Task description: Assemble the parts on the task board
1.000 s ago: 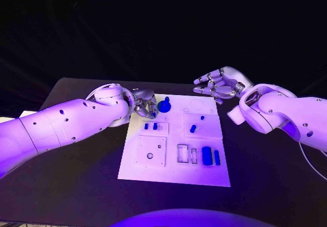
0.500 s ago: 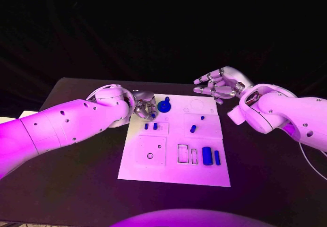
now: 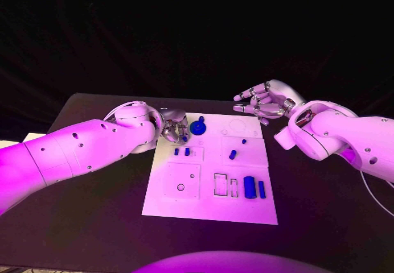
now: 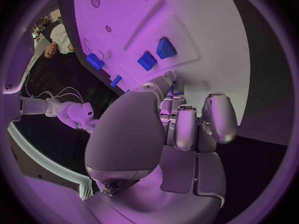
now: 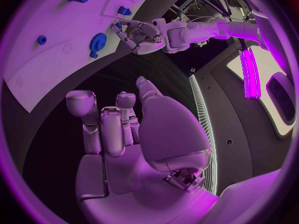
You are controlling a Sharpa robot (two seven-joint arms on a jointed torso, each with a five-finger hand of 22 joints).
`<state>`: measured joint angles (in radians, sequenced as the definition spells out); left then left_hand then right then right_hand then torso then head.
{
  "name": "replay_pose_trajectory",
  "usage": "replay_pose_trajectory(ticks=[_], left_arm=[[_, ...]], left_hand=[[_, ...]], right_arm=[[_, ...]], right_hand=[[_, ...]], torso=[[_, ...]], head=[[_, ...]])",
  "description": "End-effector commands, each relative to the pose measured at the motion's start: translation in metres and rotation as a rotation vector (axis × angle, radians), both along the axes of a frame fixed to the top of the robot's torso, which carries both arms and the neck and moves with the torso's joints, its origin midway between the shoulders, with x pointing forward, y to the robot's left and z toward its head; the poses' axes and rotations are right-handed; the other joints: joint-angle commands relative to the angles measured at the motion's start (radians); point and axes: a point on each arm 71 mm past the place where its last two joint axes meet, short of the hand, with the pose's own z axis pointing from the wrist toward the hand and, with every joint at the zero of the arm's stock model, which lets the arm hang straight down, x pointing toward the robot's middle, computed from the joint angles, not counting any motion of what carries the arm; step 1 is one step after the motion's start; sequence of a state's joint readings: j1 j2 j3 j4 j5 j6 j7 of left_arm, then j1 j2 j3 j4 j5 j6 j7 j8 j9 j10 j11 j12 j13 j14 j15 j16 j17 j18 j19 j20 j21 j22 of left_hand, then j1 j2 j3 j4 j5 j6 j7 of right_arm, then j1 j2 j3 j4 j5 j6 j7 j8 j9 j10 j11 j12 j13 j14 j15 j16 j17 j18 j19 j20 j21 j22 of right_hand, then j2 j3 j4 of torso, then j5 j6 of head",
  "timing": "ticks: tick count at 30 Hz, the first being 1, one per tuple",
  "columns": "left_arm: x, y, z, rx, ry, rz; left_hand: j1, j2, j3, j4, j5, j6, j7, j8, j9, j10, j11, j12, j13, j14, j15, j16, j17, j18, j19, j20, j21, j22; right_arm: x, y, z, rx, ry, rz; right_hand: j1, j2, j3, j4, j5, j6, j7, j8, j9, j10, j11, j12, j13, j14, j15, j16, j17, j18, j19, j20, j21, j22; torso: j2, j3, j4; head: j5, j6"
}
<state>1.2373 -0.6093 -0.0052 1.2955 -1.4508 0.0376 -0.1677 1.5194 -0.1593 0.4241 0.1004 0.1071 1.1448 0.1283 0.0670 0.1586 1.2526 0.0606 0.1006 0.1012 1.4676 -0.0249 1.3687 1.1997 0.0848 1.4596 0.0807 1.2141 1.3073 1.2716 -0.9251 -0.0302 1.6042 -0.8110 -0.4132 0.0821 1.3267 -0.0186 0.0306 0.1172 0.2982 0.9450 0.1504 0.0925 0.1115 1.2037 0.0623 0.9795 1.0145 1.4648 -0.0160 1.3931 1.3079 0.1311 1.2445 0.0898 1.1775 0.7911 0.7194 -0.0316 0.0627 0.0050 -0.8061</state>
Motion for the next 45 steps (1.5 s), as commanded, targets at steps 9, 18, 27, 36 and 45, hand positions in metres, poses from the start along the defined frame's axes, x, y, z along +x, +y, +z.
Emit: replay_pose_trajectory(ticks=[9,18,27,36,45], left_arm=[[0.0,-0.001,-0.002,0.011,0.013,-0.001],[0.0,0.0,-0.003,0.014,0.023,0.002],[0.001,0.003,-0.003,0.016,0.022,0.011],[0.002,0.018,0.001,-0.002,-0.01,0.049],[0.002,0.043,0.014,-0.16,-0.043,0.128]], left_hand=[[-0.036,-0.017,0.016,0.001,-0.002,-0.048,0.014,-0.007,-0.018,-0.032,0.015,-0.03,-0.005,0.021,0.018,-0.006,-0.017,-0.007,-0.01,0.009,-0.018,0.05],[-0.053,-0.031,0.022,0.002,-0.002,-0.071,0.019,-0.006,-0.03,-0.055,0.023,-0.034,-0.01,0.017,0.024,-0.009,-0.027,-0.004,-0.017,0.016,-0.035,0.043],[-0.056,-0.035,0.024,0.0,-0.002,-0.077,0.021,-0.005,-0.033,-0.064,0.025,-0.035,-0.012,0.016,0.025,-0.009,-0.029,-0.003,-0.018,0.018,-0.038,0.041],[-0.069,-0.06,0.02,-0.006,-0.004,-0.156,0.028,-0.007,-0.06,-0.115,0.035,-0.035,-0.022,0.013,0.035,-0.009,-0.038,0.001,-0.025,0.027,-0.059,0.033],[-0.06,-0.042,0.02,-0.013,0.003,-0.162,0.029,0.01,-0.068,-0.128,0.036,-0.015,-0.022,0.017,0.033,-0.001,-0.034,0.005,-0.028,0.029,-0.079,0.023]], right_arm=[[-0.001,0.002,0.0,-0.007,-0.003,0.017],[0.0,0.002,0.0,-0.007,-0.003,0.016],[0.0,0.001,-0.001,-0.004,0.0,0.014],[0.003,-0.005,-0.004,-0.033,0.026,-0.003],[0.007,-0.017,-0.01,-0.133,0.056,0.003]], right_hand=[[0.003,0.007,-0.001,0.003,0.006,-0.005,0.002,0.003,0.001,-0.012,0.001,-0.012,-0.008,0.043,0.002,-0.012,0.005,0.012,-0.016,-0.001,-0.016,-0.019],[0.004,0.007,-0.003,0.004,0.006,-0.007,0.003,0.002,0.001,-0.035,0.001,-0.044,-0.037,0.039,0.003,-0.022,-0.006,0.015,-0.025,0.0,-0.027,-0.036],[0.004,0.008,-0.003,0.005,0.007,-0.008,0.003,0.002,0.001,-0.046,0.002,-0.062,-0.053,0.037,0.003,-0.025,-0.01,0.016,-0.027,0.0,-0.031,-0.041],[0.036,0.009,0.011,0.013,0.008,-0.014,0.006,0.003,0.003,-0.145,0.001,-0.349,-0.309,-0.011,0.002,-0.164,-0.157,0.045,-0.108,0.0,-0.171,-0.24],[0.107,-0.013,0.062,-0.007,-0.023,-0.003,0.015,0.003,0.004,-0.139,0.019,-0.639,-0.575,-0.021,0.011,-0.269,-0.258,0.05,-0.096,0.005,-0.233,-0.303]], torso=[[0.0,0.0,-0.0004],[0.0,0.0002,-0.0008],[0.0,0.0,-0.0005],[0.0,0.0003,-0.0015],[0.0,0.0001,-0.0004]], head=[[-0.001,-0.002],[-0.001,-0.003],[-0.002,-0.001],[-0.004,0.003],[-0.006,0.012]])
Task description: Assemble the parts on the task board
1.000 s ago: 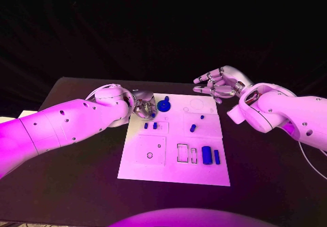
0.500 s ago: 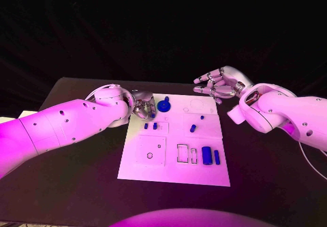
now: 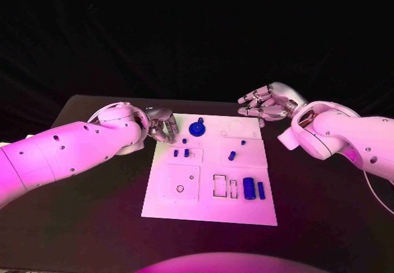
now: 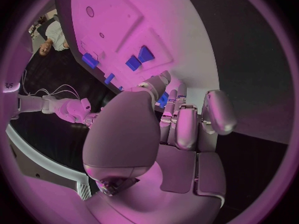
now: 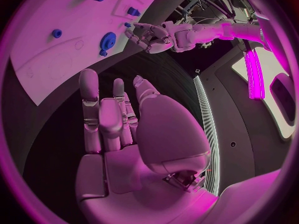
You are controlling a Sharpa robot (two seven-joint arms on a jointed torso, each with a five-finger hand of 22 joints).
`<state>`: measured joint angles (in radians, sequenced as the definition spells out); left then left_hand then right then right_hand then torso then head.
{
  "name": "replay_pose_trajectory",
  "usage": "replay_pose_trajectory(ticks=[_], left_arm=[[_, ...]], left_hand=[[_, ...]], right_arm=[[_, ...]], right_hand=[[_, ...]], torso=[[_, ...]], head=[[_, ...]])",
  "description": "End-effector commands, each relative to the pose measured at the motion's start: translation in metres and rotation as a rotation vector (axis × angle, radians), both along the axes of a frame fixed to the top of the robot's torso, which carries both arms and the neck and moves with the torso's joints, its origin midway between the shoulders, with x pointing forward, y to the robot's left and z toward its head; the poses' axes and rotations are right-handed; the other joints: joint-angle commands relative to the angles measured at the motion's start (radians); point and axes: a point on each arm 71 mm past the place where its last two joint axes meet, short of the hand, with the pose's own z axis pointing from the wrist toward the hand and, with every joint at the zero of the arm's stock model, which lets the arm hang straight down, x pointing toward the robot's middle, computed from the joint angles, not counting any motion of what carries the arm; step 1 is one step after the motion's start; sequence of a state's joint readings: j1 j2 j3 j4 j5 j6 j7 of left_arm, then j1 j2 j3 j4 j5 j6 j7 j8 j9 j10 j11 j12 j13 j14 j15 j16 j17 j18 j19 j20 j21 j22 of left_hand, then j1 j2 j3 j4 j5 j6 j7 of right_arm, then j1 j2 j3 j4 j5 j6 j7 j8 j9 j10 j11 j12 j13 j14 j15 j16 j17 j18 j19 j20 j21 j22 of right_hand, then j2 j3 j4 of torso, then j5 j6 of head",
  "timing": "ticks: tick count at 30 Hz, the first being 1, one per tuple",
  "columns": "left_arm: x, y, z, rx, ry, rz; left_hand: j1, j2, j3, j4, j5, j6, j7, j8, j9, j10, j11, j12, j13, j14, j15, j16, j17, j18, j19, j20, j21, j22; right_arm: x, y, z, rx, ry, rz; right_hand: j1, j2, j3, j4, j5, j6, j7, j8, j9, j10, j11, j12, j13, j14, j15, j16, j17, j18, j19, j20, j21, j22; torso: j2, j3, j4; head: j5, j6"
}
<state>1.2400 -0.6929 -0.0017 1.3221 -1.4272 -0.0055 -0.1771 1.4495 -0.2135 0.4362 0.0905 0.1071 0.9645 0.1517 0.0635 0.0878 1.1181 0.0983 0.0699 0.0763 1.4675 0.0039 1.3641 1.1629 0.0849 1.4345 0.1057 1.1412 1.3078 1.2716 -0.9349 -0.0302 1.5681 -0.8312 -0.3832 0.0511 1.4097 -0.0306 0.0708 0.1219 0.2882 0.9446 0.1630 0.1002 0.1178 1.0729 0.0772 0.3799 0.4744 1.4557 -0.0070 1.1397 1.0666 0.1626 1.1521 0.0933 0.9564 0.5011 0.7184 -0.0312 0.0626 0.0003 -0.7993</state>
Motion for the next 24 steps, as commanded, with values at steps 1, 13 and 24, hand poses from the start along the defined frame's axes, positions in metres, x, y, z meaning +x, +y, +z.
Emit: replay_pose_trajectory(ticks=[1,13,24], left_arm=[[0.001,0.008,0.01,-0.184,-0.021,0.06],[-0.012,0.038,0.02,-0.976,0.199,0.32],[-0.036,0.036,0.021,-1.394,0.38,0.38]], left_hand=[[0.018,0.019,0.017,-0.007,0.005,0.035,0.006,0.022,0.006,0.017,-0.003,0.023,0.005,0.017,0.003,0.003,0.002,0.006,-0.005,0.003,-0.014,0.018],[0.03,0.053,0.072,-0.05,0.016,0.11,0.006,0.062,0.01,0.09,-0.023,0.135,0.055,-0.067,-0.01,-0.114,-0.193,0.049,-0.104,-0.012,-0.254,-0.104],[-0.043,0.063,-0.001,-0.013,0.012,0.1,0.004,0.067,0.005,0.058,-0.021,0.185,0.079,-0.14,-0.005,-0.214,-0.346,0.079,-0.186,-0.004,-0.457,-0.217]], right_arm=[[0.0,-0.003,-0.006,-0.112,0.033,0.044],[-0.003,-0.015,-0.013,-0.58,-0.099,0.09],[-0.01,-0.006,-0.03,-0.82,-0.181,0.069]], right_hand=[[0.034,-0.003,0.032,-0.017,-0.022,0.005,0.005,-0.006,-0.002,-0.017,0.008,-0.066,-0.06,-0.011,0.006,-0.012,-0.013,0.017,-0.002,0.003,-0.012,-0.011],[0.071,-0.037,0.141,-0.062,-0.073,0.131,-0.024,-0.006,0.001,0.105,-0.011,-0.205,-0.244,0.044,-0.006,0.114,0.108,-0.011,0.092,-0.002,0.121,0.181],[0.038,-0.074,0.193,-0.044,-0.153,0.138,-0.031,-0.035,-0.012,0.075,-0.003,-0.272,-0.313,0.05,0.003,0.12,0.109,-0.015,0.096,0.003,0.136,0.198]], torso=[[0.001,-0.0004,-0.0008],[-0.001,-0.0009,-0.0015],[-0.001,-0.003,-0.0014]], head=[[-0.003,0.007],[-0.027,0.025],[-0.043,0.037]])
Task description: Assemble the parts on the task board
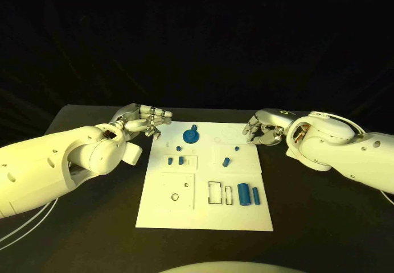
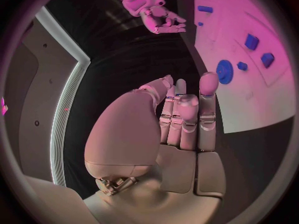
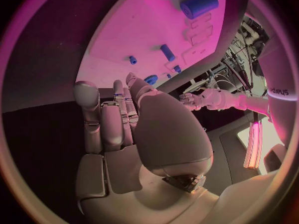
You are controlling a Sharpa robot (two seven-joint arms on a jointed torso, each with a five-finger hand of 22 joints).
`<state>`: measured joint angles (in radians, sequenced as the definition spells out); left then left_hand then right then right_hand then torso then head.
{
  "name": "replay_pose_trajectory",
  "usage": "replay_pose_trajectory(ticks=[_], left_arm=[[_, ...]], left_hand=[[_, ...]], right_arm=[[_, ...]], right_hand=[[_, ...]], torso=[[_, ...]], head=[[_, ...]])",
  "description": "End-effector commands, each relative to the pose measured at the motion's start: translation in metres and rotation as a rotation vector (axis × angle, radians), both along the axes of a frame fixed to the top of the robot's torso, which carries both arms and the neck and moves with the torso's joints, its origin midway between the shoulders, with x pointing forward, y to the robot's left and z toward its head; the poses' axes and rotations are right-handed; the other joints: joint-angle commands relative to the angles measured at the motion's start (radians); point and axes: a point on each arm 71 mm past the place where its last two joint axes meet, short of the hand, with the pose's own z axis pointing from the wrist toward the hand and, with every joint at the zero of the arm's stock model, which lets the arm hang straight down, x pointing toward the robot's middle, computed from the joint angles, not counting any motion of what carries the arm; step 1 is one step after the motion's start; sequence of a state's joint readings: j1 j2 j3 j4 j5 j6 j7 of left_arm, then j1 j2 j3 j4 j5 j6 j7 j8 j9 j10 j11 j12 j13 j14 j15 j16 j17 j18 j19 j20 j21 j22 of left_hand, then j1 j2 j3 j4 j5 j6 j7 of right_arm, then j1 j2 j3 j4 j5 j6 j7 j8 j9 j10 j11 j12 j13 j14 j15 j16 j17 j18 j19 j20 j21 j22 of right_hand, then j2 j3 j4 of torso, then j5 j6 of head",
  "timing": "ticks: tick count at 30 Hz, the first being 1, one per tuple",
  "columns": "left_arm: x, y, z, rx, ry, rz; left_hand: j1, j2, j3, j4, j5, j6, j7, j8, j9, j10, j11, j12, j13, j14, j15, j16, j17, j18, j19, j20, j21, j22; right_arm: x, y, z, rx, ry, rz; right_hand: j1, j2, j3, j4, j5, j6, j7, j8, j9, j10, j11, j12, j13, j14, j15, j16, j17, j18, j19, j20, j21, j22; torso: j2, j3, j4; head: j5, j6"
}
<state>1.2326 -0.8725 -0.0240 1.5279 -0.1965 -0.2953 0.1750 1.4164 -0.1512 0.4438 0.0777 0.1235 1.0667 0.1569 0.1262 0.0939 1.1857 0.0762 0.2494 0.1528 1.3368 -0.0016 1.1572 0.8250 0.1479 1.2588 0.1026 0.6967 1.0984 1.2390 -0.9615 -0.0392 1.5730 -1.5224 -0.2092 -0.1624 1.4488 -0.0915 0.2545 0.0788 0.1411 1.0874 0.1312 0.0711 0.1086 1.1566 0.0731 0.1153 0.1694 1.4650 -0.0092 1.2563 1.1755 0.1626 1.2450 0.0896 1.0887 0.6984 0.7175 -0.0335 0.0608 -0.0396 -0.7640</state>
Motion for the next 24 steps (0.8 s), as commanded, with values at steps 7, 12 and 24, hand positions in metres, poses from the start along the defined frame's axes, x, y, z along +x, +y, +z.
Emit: replay_pose_trajectory(ticks=[7,12,24], left_arm=[[-0.008,-0.004,0.005,-0.285,0.052,0.04],[-0.01,-0.005,0.005,-0.29,0.058,0.034],[-0.012,-0.008,0.004,-0.283,0.071,0.033]], left_hand=[[-0.013,0.005,-0.03,0.002,-0.003,-0.005,-0.001,0.006,-0.003,-0.021,0.002,0.02,0.008,-0.028,0.001,-0.031,-0.047,0.023,-0.026,0.0,-0.067,-0.041],[-0.009,0.009,-0.036,0.0,-0.002,-0.006,0.0,0.008,-0.004,-0.027,0.002,0.027,0.011,-0.036,0.001,-0.042,-0.064,0.027,-0.033,0.0,-0.091,-0.055],[-0.004,0.013,-0.041,-0.003,-0.001,-0.006,0.0,0.01,-0.004,-0.031,0.002,0.035,0.013,-0.041,0.001,-0.05,-0.077,0.029,-0.037,0.0,-0.111,-0.068]], right_arm=[[-0.005,0.016,-0.013,-0.136,-0.06,0.063],[-0.006,0.022,-0.016,-0.116,-0.056,0.097],[-0.006,0.034,-0.023,-0.102,-0.053,0.116]], right_hand=[[0.004,-0.018,0.039,0.001,-0.011,-0.009,-0.003,-0.008,-0.009,-0.013,0.001,-0.019,-0.033,0.039,0.004,-0.005,-0.012,-0.012,-0.003,0.008,-0.003,-0.011],[0.006,-0.025,0.069,0.0,-0.033,-0.014,-0.001,-0.009,-0.015,-0.023,0.002,-0.032,-0.058,0.036,0.007,-0.016,-0.025,-0.011,-0.014,0.006,-0.012,-0.023],[0.002,-0.03,0.096,0.003,-0.041,-0.022,0.01,-0.009,-0.023,-0.017,0.012,-0.034,-0.079,0.043,0.013,0.001,-0.008,-0.015,0.0,0.013,0.006,0.004]], torso=[[0.002,-0.0001,-0.002],[0.003,-0.0005,0.0],[0.002,0.0002,0.0008]], head=[[-0.004,0.023],[-0.008,0.01],[0.0,0.001]])
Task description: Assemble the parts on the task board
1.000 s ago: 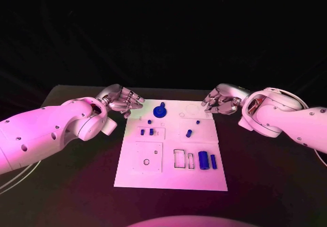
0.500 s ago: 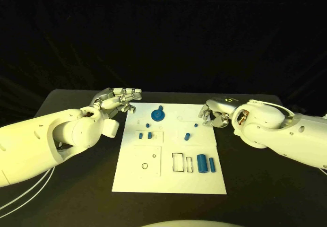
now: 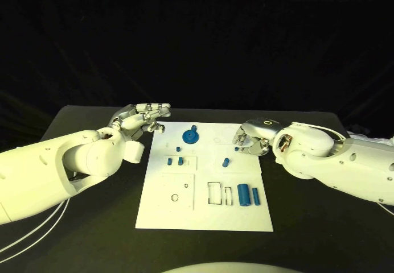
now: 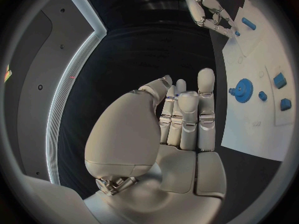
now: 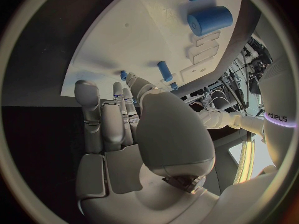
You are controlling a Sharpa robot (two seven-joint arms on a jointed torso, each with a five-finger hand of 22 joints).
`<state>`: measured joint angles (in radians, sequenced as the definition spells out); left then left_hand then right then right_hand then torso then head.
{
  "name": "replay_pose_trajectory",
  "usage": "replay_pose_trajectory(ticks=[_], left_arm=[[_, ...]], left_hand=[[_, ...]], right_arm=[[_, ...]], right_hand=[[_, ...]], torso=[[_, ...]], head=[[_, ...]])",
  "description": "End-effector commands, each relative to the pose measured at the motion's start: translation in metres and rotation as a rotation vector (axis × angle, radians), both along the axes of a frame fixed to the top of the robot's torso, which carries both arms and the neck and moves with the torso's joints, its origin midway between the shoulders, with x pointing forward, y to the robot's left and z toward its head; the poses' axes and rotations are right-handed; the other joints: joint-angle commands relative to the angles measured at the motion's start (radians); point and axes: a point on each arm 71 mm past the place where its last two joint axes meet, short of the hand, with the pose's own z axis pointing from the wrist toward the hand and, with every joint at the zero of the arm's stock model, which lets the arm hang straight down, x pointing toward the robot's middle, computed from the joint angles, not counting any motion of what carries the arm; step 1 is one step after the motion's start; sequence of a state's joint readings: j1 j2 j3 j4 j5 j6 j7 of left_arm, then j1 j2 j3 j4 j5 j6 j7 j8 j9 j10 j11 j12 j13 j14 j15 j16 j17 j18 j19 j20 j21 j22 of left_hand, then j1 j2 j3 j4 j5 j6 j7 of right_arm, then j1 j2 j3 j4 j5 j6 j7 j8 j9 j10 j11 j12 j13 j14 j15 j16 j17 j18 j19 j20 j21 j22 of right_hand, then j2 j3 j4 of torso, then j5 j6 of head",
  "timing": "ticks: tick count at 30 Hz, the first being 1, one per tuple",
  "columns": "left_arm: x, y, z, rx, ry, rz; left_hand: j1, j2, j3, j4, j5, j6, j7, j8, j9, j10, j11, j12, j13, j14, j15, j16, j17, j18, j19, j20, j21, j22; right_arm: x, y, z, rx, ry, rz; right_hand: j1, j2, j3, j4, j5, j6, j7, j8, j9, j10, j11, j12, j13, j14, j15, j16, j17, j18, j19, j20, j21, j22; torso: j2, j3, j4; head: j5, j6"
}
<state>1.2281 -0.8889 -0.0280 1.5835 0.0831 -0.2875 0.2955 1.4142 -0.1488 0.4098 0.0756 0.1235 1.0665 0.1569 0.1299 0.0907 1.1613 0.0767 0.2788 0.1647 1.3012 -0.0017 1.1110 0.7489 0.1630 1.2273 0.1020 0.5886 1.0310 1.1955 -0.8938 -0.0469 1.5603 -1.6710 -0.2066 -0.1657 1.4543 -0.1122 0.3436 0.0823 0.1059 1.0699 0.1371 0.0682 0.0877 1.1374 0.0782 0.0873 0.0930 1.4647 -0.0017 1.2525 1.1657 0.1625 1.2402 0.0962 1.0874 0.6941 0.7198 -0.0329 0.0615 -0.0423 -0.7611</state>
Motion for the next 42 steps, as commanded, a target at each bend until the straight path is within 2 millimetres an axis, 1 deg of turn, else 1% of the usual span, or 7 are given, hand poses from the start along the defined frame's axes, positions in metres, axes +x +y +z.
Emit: replay_pose_trajectory(ticks=[1,8,13,23,33,38,42], left_arm=[[-0.001,-0.002,0.001,-0.015,0.0,-0.006],[-0.001,-0.002,0.0,0.006,-0.001,-0.004],[-0.001,-0.002,0.0,0.021,-0.008,-0.007],[-0.002,-0.002,0.001,0.035,-0.019,-0.013],[-0.003,-0.003,0.001,0.034,-0.019,-0.019],[-0.003,-0.003,0.001,0.035,-0.018,-0.019],[-0.003,-0.003,0.001,0.035,-0.018,-0.019]], left_hand=[[0.0,0.011,-0.008,-0.002,-0.001,-0.006,0.0,0.006,-0.001,-0.007,0.002,0.007,0.002,-0.007,0.001,-0.005,-0.003,0.014,-0.006,0.0,-0.006,-0.003],[0.01,0.016,-0.009,-0.008,0.0,-0.008,0.002,0.007,-0.003,-0.013,0.003,0.013,0.004,-0.013,0.001,-0.014,-0.019,0.017,-0.011,0.0,-0.03,-0.018],[0.011,0.017,-0.009,-0.009,0.0,-0.009,0.003,0.007,-0.003,-0.015,0.003,0.015,0.004,-0.014,0.002,-0.016,-0.022,0.018,-0.012,0.0,-0.035,-0.021],[0.015,0.019,-0.01,-0.012,0.0,-0.01,0.003,0.007,-0.003,-0.017,0.004,0.018,0.005,-0.017,0.002,-0.019,-0.027,0.018,-0.014,0.001,-0.042,-0.025],[0.017,0.019,-0.012,-0.013,0.0,-0.014,0.005,0.006,-0.005,-0.022,0.005,0.02,0.006,-0.018,0.003,-0.02,-0.03,0.019,-0.014,0.001,-0.047,-0.028],[0.018,0.019,-0.012,-0.014,0.0,-0.015,0.005,0.006,-0.005,-0.024,0.006,0.02,0.006,-0.019,0.003,-0.021,-0.031,0.019,-0.015,0.001,-0.05,-0.03],[0.018,0.019,-0.012,-0.014,0.0,-0.015,0.005,0.006,-0.005,-0.024,0.006,0.021,0.006,-0.019,0.003,-0.021,-0.031,0.019,-0.015,0.001,-0.051,-0.031]], right_arm=[[0.0,0.003,-0.001,-0.004,-0.012,0.02],[0.0,0.004,-0.006,-0.018,0.022,0.019],[0.002,0.004,-0.012,-0.054,0.042,0.003],[0.002,0.007,-0.019,-0.094,0.052,-0.005],[0.003,0.011,-0.024,-0.099,0.076,-0.005],[0.003,0.013,-0.024,-0.087,0.065,0.001],[0.003,0.014,-0.024,-0.079,0.06,0.005]], right_hand=[[-0.004,-0.009,0.011,0.0,-0.005,-0.004,0.004,-0.006,-0.002,0.004,0.007,-0.006,-0.005,0.043,0.006,0.006,0.003,-0.016,0.007,0.007,0.011,0.012],[-0.004,-0.004,0.034,0.002,-0.007,0.007,0.003,-0.002,-0.003,0.014,0.006,-0.004,-0.017,0.045,0.005,0.013,0.009,-0.016,0.015,0.009,0.021,0.024],[-0.014,0.001,0.046,0.007,-0.008,0.022,0.0,0.001,-0.002,0.028,0.001,0.0,-0.023,0.047,0.002,0.02,0.015,-0.018,0.021,0.007,0.03,0.036],[-0.02,-0.002,0.052,0.009,-0.01,0.035,-0.002,0.004,-0.001,0.035,0.0,0.002,-0.026,0.048,0.001,0.024,0.019,-0.018,0.023,0.006,0.035,0.041],[-0.025,-0.001,0.055,0.011,-0.013,0.039,-0.002,0.004,-0.001,0.035,0.0,0.001,-0.028,0.048,0.001,0.025,0.019,-0.018,0.022,0.006,0.035,0.04],[-0.024,0.014,0.07,0.01,-0.023,0.062,-0.006,0.011,0.003,0.057,-0.005,0.009,-0.026,0.048,-0.003,0.03,0.023,-0.02,0.027,0.004,0.043,0.051],[-0.018,0.029,0.085,0.003,-0.048,0.084,-0.012,0.019,0.008,0.08,-0.012,0.016,-0.024,0.051,-0.009,0.041,0.035,-0.022,0.035,0.001,0.056,0.07]], torso=[[-0.001,-0.0009,-0.0003],[-0.001,-0.0002,-0.0009],[-0.001,-0.0005,-0.0009],[-0.002,-0.0007,-0.0012],[-0.001,-0.0007,0.0002],[-0.001,-0.0002,-0.001],[-0.001,-0.0006,-0.0006]], head=[[0.003,-0.002],[0.005,-0.011],[0.017,-0.012],[0.013,-0.016],[0.005,-0.023],[0.006,-0.021],[0.007,-0.024]])
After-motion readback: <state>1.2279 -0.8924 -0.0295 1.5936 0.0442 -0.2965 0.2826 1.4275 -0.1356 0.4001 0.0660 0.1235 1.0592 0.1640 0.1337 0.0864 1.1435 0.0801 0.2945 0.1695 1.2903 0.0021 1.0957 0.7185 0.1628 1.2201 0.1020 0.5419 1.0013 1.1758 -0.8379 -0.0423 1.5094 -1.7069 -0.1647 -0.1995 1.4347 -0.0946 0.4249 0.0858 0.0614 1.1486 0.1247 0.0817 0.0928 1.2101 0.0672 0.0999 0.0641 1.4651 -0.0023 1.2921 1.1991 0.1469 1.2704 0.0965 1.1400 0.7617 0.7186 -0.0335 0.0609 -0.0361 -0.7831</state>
